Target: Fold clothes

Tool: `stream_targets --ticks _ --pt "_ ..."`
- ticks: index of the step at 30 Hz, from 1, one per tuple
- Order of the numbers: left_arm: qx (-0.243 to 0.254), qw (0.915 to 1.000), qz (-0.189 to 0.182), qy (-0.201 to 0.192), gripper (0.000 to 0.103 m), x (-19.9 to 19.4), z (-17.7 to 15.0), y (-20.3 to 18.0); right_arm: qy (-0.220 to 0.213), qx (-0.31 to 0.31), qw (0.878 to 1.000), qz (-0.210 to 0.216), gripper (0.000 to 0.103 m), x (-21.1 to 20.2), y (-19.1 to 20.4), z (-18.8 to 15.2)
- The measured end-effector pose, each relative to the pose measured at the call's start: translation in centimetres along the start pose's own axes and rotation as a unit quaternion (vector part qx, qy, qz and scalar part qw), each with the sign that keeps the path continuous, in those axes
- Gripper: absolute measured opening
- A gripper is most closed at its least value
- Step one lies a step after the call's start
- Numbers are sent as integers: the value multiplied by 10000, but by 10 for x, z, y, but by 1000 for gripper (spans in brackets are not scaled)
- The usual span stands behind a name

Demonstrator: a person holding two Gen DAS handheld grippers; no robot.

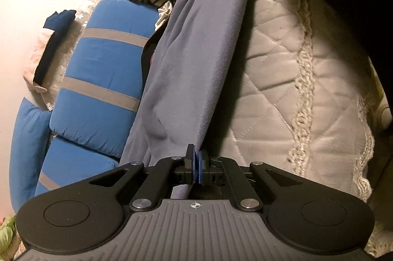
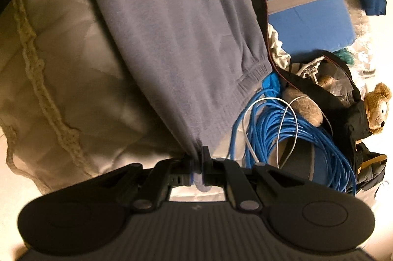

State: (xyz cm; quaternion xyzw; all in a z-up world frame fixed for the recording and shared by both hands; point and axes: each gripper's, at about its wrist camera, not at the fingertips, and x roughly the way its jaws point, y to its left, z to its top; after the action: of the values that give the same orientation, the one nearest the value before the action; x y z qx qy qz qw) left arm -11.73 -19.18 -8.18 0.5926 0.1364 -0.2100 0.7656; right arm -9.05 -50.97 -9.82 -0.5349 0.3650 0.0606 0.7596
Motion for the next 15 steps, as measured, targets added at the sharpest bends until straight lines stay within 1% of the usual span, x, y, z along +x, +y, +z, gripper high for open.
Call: stream_targets --ticks 4,9,13,15 --pt "11 10000 84 -10 2 3 -1 -6 59 104 9999 -62 6 3 4 5" --pt "-66 9998 166 -4 2 0 2 -2 -45 189 9998 -55 6 4 4 1" --pt "-125 9998 142 25 2 -3 2 0 -108 258 9996 -53 6 4 1 -3" --pt "-138 9998 102 49 2 -5 4 1 -57 234 9997 -40 6 4 -1 -3"
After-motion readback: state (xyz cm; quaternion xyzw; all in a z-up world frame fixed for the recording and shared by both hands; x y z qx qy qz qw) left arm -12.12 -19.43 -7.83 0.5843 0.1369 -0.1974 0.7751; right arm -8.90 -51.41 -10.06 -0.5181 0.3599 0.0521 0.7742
